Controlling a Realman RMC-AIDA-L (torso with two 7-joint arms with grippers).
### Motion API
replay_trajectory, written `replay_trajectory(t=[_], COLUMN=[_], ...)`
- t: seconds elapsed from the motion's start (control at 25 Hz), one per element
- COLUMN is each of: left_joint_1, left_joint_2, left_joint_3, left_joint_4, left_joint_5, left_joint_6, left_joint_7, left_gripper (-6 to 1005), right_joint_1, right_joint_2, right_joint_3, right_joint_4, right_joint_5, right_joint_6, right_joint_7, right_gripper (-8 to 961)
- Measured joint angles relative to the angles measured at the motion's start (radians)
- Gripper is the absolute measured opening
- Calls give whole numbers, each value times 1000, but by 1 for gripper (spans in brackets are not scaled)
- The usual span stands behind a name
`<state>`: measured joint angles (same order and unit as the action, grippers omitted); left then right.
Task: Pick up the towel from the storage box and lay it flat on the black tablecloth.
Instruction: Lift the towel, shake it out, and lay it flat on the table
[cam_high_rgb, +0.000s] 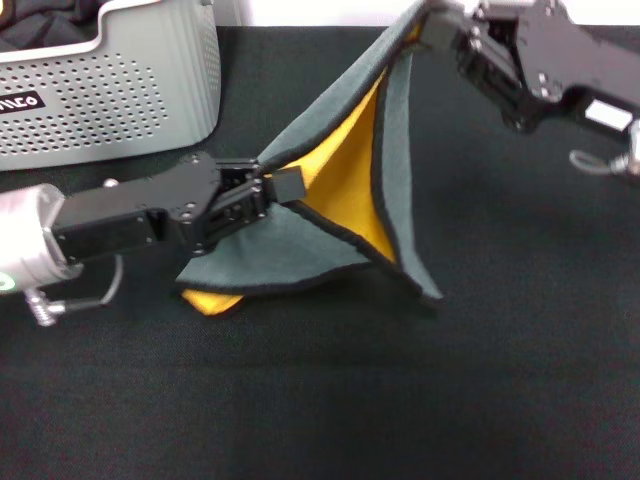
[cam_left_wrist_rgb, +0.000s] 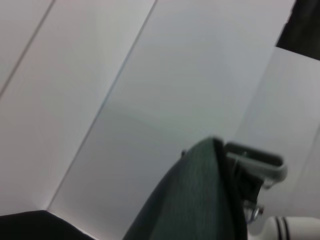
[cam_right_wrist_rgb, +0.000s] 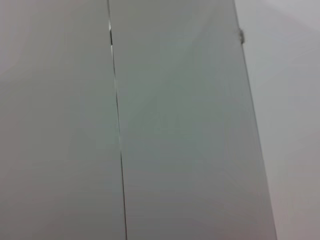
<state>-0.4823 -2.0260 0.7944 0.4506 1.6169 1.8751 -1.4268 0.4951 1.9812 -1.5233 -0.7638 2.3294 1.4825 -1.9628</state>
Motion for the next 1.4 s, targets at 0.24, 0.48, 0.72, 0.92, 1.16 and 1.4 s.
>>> replay_trajectory(t=[0.24, 0.48, 0.72, 0.92, 1.16, 1.4], left_joint_1=[22, 13, 17, 18, 14, 13], left_joint_2=[-57, -68, -72, -72, -72, -72], left_joint_3=[-3, -5, -4, -4, -1, -1], left_joint_4=[-22, -159, -208, -217, -226, -234], left_joint_5=[-9, -86, -114, -114, -119, -120], left_joint_6=[-84, -129, -133, -137, -154, -184], left_joint_7=[91, 217, 265, 279, 272, 272], left_gripper=[84, 107, 131, 151, 174, 216], right_joint_1=[46, 89, 102, 113, 113, 102], right_joint_2=[27, 26, 24, 23, 29, 31], right_joint_3=[178, 222, 226, 240, 243, 246], right_joint_4=[-125, -257, -372, -425, -488, -534], right_joint_5=[-218, -360, -429, -449, -488, -497], right_joint_6=[-7, -53, -97, -106, -126, -153], right_joint_7=[124, 231, 290, 322, 353, 370], right_gripper=[9, 10, 11, 12, 13, 14])
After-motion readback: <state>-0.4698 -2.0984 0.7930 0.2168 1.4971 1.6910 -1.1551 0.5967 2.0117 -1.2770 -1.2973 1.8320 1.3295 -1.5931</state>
